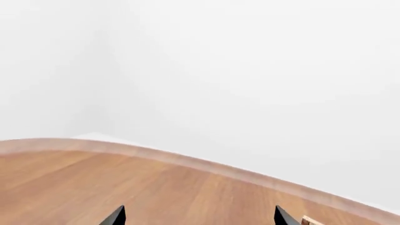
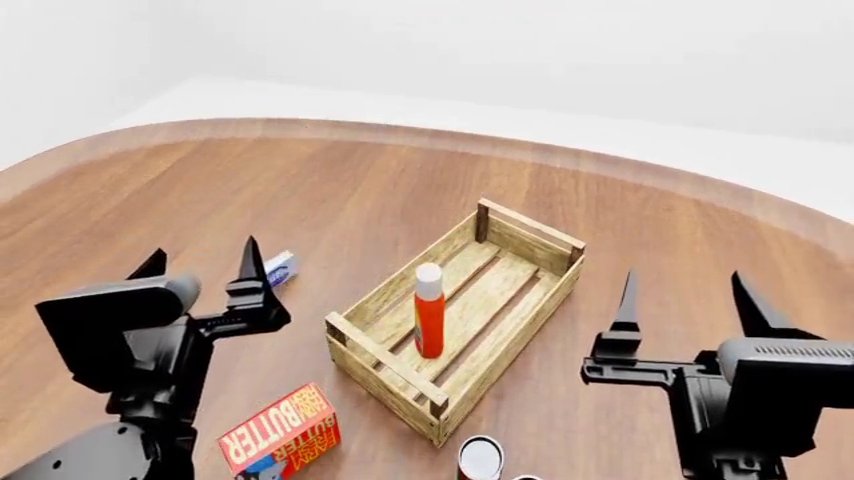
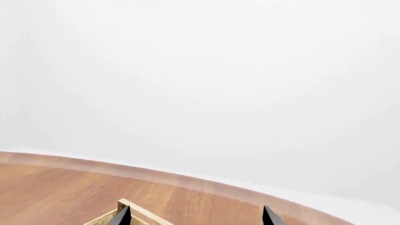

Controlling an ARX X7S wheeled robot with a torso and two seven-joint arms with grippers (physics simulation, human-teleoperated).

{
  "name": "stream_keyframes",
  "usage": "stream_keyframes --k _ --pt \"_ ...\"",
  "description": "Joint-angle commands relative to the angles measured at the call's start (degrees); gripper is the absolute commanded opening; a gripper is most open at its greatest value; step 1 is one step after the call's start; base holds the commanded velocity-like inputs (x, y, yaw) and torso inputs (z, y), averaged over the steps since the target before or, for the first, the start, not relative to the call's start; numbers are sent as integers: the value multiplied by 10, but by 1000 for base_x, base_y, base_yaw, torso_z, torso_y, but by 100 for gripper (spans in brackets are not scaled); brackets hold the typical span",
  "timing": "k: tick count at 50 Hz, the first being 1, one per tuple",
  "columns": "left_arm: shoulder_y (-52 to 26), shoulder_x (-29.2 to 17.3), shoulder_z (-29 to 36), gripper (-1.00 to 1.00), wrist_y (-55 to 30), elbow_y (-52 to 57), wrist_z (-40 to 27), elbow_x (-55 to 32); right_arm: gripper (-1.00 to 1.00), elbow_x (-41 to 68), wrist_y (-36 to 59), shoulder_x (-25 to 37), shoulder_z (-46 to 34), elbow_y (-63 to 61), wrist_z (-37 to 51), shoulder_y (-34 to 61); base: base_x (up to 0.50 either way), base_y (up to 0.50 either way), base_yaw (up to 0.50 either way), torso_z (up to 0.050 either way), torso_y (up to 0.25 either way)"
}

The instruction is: Pick up the ketchup, and put it in the wooden tray.

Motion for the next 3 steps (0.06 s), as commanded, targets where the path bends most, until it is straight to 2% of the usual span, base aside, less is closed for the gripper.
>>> stream_keyframes --k 1,3 --pt "23 -16 0 100 17 15 -18 20 100 -9 -12 -6 -7 -7 7 -17 0 0 0 0 0" --pt "25 -17 -1 100 18 15 -19 21 100 -9 -13 -6 -7 -8 8 -19 0 0 0 0 0"
